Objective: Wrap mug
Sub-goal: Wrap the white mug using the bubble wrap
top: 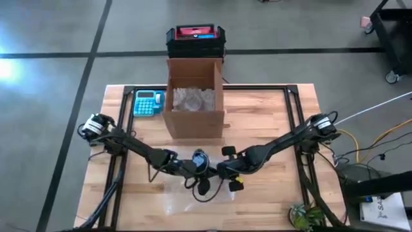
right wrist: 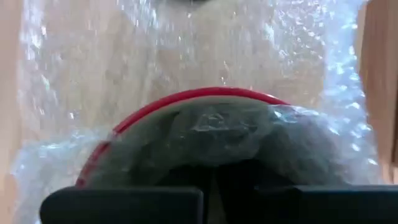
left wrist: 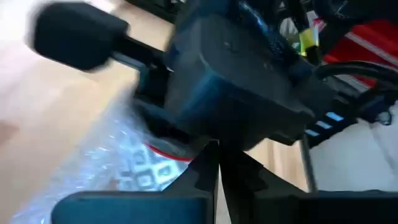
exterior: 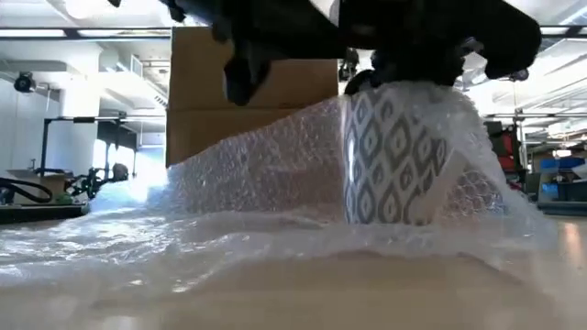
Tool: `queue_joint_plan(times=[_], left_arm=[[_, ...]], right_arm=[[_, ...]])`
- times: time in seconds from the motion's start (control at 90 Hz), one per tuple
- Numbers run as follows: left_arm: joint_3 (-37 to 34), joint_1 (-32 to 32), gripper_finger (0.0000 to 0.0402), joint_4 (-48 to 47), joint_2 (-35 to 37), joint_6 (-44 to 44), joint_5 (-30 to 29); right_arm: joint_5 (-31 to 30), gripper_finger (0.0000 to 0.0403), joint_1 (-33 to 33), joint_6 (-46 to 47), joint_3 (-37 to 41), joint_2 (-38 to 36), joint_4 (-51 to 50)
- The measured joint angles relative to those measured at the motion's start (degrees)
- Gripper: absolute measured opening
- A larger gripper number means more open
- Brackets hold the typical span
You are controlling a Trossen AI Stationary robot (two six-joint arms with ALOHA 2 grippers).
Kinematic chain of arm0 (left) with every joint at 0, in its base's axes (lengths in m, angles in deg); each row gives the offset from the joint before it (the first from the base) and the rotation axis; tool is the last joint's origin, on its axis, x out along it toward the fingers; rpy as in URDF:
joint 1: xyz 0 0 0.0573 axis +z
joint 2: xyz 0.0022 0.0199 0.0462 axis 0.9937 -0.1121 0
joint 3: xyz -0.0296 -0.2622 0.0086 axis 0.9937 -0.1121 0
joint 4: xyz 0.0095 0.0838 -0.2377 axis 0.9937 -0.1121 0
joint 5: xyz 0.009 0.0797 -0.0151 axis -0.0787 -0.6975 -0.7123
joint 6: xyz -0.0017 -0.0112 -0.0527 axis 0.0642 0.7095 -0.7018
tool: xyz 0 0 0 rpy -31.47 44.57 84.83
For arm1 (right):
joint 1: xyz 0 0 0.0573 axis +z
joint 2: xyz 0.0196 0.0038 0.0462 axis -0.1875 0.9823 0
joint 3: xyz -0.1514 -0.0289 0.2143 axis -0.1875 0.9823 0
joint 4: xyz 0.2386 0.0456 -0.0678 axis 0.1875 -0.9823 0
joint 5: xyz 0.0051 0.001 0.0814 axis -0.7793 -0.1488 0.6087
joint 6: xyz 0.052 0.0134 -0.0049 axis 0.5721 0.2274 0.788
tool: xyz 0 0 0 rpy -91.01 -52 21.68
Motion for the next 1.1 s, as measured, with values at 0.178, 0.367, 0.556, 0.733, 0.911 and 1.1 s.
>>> queue_joint_plan(times=[0.178, 0.367, 0.556, 0.733, 0.911, 1.1], left_arm=[[-0.04, 2.04, 0.0000, 1.57, -3.76, 0.46, -0.51], [0.17, 2.24, 0.0000, 4.33, -6.89, 0.65, 0.86], [0.22, 2.27, 0.0000, 3.71, -6.76, 1.32, 1.43], [0.22, 2.27, 0.0000, 3.60, -6.72, 2.13, 1.83], [0.15, 2.24, 0.0000, 3.64, -6.72, 2.15, 1.87], [0.11, 2.22, 0.0000, 3.96, -6.72, 2.16, 2.04]], right_arm=[[-0.11, 0.0008, -0.13, -0.21, -1.32, 0.22, -0.37], [0.13, 0.0008, -0.42, 1.23, -4.25, 0.00, -3.90], [-0.38, 0.0008, -0.50, 1.95, -11.29, -2.42, -16.86], [-8.44, 0.0009, -0.76, 2.44, -12.00, -4.97, -20.12], [-7.60, 0.0008, -2.12, 1.95, -9.03, -3.47, -17.08], [-6.32, 0.0008, -1.15, 3.64, -7.76, -3.76, -15.42]])
